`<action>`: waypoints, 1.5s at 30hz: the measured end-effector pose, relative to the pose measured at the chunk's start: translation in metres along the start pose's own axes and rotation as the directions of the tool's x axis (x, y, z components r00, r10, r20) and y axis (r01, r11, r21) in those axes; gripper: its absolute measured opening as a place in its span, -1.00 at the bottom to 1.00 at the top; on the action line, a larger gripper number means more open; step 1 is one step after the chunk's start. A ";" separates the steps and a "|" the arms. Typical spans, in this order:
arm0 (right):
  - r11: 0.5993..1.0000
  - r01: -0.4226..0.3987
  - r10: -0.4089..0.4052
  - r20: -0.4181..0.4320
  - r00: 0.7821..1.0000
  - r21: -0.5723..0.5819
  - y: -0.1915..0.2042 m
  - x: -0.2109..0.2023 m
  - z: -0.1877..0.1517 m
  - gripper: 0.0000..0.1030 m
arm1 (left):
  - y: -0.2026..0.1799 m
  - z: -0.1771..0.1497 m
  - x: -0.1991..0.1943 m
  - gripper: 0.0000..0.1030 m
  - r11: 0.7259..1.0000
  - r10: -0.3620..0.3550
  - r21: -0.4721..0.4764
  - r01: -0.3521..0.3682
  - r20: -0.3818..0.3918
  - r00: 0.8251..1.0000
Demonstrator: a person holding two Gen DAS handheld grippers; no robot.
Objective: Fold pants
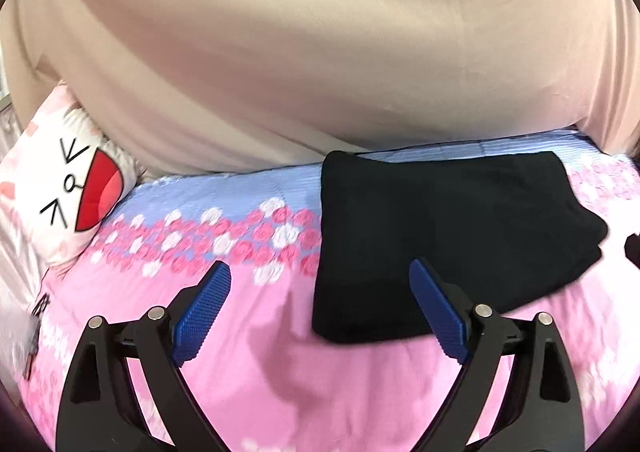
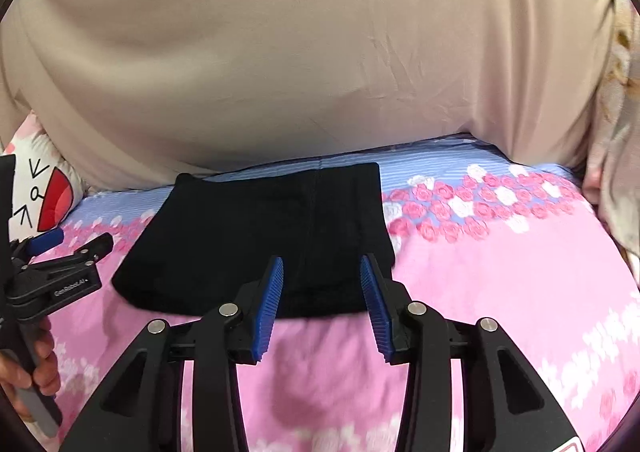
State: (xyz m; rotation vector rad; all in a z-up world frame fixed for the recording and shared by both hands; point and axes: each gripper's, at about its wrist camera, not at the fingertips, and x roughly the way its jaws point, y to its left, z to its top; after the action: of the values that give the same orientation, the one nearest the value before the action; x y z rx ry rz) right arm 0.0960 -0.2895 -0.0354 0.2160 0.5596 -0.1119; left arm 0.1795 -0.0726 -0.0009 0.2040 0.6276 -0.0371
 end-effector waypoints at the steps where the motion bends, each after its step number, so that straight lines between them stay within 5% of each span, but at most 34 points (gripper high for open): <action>1: 1.000 -0.002 0.002 0.001 1.000 0.000 0.002 -0.004 0.000 -0.21 | 0.003 -0.004 -0.010 0.72 1.000 -0.010 -0.012 0.010 -0.007 1.000; 4: 1.000 -0.005 0.004 0.010 1.000 0.011 0.004 -0.023 -0.011 -0.04 | 0.009 -0.017 -0.033 0.72 0.999 -0.028 -0.039 0.028 -0.018 0.999; 21: 1.000 0.004 -0.004 -0.039 0.999 0.009 0.028 -0.094 -0.083 0.09 | 0.038 -0.098 -0.098 0.80 0.993 -0.051 -0.107 0.043 -0.072 0.996; 45: 1.000 0.002 -0.003 -0.075 0.997 -0.012 0.048 -0.086 -0.083 0.11 | 0.043 -0.112 -0.092 0.80 0.996 -0.040 -0.083 0.032 -0.100 0.994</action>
State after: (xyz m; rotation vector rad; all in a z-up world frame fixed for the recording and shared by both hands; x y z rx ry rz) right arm -0.0113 -0.2198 -0.0494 0.2083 0.6351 -0.1032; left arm 0.0437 -0.0108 -0.0281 0.1168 0.7332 -0.0361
